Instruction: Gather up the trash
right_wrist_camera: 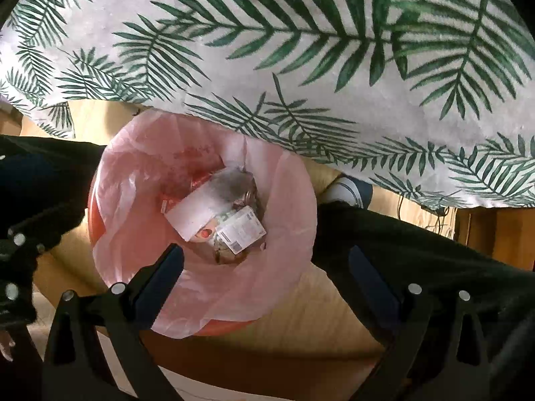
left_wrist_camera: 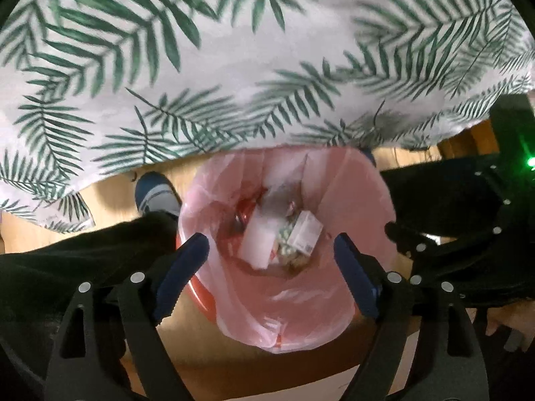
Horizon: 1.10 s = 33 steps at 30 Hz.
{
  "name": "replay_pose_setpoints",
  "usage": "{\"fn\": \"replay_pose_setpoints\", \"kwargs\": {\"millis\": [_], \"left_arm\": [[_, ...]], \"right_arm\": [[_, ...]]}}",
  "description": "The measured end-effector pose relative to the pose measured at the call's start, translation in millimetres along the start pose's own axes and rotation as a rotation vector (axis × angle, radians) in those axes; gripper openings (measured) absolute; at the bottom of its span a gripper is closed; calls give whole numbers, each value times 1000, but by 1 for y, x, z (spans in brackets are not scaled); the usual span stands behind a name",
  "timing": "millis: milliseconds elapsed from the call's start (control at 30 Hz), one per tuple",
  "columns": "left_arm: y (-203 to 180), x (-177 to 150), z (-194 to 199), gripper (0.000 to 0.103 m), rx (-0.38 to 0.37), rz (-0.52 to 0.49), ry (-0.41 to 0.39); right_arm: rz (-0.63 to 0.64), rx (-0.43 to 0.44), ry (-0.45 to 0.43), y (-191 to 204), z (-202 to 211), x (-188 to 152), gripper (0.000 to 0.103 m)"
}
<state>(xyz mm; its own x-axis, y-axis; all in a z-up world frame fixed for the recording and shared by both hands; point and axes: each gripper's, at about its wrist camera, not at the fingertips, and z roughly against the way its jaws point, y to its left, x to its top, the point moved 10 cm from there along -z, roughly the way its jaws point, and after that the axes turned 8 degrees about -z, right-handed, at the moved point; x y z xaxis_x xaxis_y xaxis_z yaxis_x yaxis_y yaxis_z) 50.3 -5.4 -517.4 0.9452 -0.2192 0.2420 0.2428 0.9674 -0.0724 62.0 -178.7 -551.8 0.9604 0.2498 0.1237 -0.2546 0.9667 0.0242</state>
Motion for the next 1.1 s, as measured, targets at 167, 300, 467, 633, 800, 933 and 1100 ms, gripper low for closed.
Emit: {"fn": "replay_pose_setpoints", "kwargs": {"millis": [167, 300, 467, 633, 800, 933, 1100], "left_arm": [[5, 5, 19, 84, 19, 16, -34], [7, 7, 39, 87, 50, -2, -60], [4, 5, 58, 96, 90, -45, -66], [-2, 0, 72, 97, 108, -72, -70], [-10, -5, 81, 97, 131, -137, -85], [-8, -10, 82, 97, 101, -106, -90], [-3, -18, 73, 97, 102, -90, -64]], "right_arm": [[3, 14, -38, 2, 18, 4, 98], [24, 21, -94, 6, 41, 7, 98], [83, 30, -152, 14, 68, -1, 98], [158, -2, -191, 22, 91, -10, 98], [216, -1, -179, 29, 107, -22, 98], [250, 0, -185, 29, 111, -33, 98], [253, -5, -175, 28, 104, -41, 98]]}}
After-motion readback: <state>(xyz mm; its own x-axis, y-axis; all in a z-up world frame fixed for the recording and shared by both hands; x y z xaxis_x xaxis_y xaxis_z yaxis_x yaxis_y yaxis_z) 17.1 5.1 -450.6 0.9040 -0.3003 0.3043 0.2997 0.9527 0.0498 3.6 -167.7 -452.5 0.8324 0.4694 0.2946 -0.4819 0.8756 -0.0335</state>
